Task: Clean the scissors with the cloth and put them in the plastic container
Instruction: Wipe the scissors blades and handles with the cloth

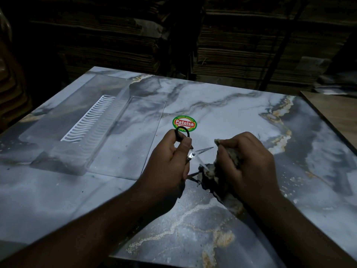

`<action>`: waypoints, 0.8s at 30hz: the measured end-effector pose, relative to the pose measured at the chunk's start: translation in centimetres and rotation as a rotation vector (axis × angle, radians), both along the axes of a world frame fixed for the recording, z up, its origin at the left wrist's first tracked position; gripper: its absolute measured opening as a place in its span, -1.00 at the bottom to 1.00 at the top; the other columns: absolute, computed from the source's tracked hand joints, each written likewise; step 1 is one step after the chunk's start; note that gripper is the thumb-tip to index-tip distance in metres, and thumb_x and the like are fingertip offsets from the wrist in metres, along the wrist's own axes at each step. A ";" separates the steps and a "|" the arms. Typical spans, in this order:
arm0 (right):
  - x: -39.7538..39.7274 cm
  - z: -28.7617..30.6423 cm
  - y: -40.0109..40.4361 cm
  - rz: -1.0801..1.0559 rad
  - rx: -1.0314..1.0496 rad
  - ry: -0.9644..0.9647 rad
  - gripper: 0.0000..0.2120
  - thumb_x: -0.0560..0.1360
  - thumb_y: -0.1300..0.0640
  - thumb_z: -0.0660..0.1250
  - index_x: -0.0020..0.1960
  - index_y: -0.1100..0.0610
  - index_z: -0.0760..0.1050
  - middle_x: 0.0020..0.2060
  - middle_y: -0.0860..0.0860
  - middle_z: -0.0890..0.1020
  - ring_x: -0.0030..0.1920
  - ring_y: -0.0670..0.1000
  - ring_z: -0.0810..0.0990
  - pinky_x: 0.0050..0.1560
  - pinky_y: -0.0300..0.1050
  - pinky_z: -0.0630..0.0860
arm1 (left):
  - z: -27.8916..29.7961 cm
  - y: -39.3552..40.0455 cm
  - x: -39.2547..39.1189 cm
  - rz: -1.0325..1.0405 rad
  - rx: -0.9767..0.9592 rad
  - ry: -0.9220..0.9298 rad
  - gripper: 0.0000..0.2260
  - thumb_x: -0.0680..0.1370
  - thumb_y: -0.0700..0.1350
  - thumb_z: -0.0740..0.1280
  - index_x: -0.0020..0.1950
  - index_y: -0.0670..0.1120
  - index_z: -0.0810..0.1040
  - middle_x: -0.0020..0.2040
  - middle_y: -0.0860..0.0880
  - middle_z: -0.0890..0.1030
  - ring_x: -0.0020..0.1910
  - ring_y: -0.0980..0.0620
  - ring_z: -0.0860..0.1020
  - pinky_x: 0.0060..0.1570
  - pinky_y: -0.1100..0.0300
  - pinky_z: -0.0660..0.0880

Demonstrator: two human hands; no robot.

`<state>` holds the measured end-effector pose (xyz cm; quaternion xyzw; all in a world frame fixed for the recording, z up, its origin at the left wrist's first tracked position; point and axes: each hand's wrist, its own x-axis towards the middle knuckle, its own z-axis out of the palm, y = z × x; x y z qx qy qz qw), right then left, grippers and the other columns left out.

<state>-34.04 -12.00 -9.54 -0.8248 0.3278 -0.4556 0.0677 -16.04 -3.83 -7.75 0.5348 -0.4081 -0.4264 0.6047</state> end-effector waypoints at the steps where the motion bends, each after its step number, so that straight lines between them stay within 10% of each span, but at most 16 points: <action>1: 0.3 0.2 0.4 0.017 -0.030 -0.008 -0.91 0.60 0.20 0.42 0.03 0.22 0.65 -0.14 0.06 0.62 -0.08 0.02 0.57 0.00 -0.27 0.41 | 0.0 0.0 0.0 0.002 0.008 0.022 -0.82 0.74 -0.06 0.19 0.03 -0.14 0.42 -0.55 -0.08 0.33 -0.66 0.02 0.21 -0.61 0.22 0.18; 7: 1.9 -0.2 0.8 0.169 -0.116 0.147 -0.94 0.59 0.27 0.41 0.00 0.27 0.64 -0.13 0.13 0.59 -0.14 0.17 0.57 -0.14 0.01 0.50 | 0.0 -0.1 -0.2 0.001 0.021 0.112 -0.83 0.74 -0.04 0.20 0.06 -0.12 0.43 -0.54 -0.14 0.29 -0.66 0.01 0.17 -0.58 0.20 0.20; 17: 0.2 0.6 0.6 0.008 0.028 0.010 -0.93 0.63 0.20 0.39 0.07 0.17 0.63 -0.10 0.00 0.62 -0.07 -0.13 0.53 0.01 -0.47 0.37 | 0.4 -0.1 0.0 0.010 0.013 0.008 -0.81 0.75 -0.06 0.17 0.04 -0.15 0.42 -0.58 -0.02 0.33 -0.67 0.06 0.21 -0.62 0.25 0.17; 24: 0.8 0.1 0.4 0.104 -0.065 0.103 -0.92 0.63 0.18 0.43 0.11 0.13 0.67 -0.14 0.02 0.62 -0.16 0.00 0.59 -0.17 -0.10 0.51 | 0.4 -0.4 0.6 0.014 0.000 -0.014 -0.80 0.74 -0.07 0.18 0.01 -0.17 0.41 -0.59 0.00 0.33 -0.69 0.10 0.22 -0.63 0.29 0.18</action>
